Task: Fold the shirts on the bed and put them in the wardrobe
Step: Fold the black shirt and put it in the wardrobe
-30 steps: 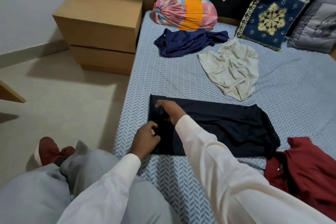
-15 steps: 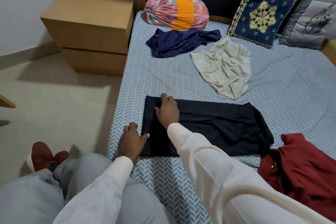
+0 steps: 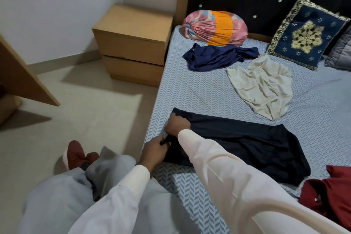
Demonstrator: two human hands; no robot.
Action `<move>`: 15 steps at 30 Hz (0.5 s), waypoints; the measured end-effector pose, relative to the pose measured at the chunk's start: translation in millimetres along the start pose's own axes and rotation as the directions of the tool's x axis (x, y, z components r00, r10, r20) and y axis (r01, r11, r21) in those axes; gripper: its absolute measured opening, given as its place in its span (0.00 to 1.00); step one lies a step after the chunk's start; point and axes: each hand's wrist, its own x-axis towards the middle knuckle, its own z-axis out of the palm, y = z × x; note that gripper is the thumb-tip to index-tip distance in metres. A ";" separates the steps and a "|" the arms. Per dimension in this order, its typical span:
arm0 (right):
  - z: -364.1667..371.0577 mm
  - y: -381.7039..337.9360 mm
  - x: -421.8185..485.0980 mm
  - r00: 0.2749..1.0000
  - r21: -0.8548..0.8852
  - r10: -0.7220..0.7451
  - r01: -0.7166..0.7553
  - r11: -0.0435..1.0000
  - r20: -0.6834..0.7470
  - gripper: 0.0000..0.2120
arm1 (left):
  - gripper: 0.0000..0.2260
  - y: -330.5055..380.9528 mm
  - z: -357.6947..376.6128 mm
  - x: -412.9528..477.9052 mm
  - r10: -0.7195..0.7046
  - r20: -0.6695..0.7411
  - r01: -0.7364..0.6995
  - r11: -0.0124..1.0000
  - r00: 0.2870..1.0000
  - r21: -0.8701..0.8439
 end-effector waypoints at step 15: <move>-6.5 -47.4 3.2 0.948 0.471 -0.312 0.247 0.847 0.064 0.23 | 0.11 -7.4 -79.9 -24.0 0.151 -0.135 -0.142 0.987 0.979 0.076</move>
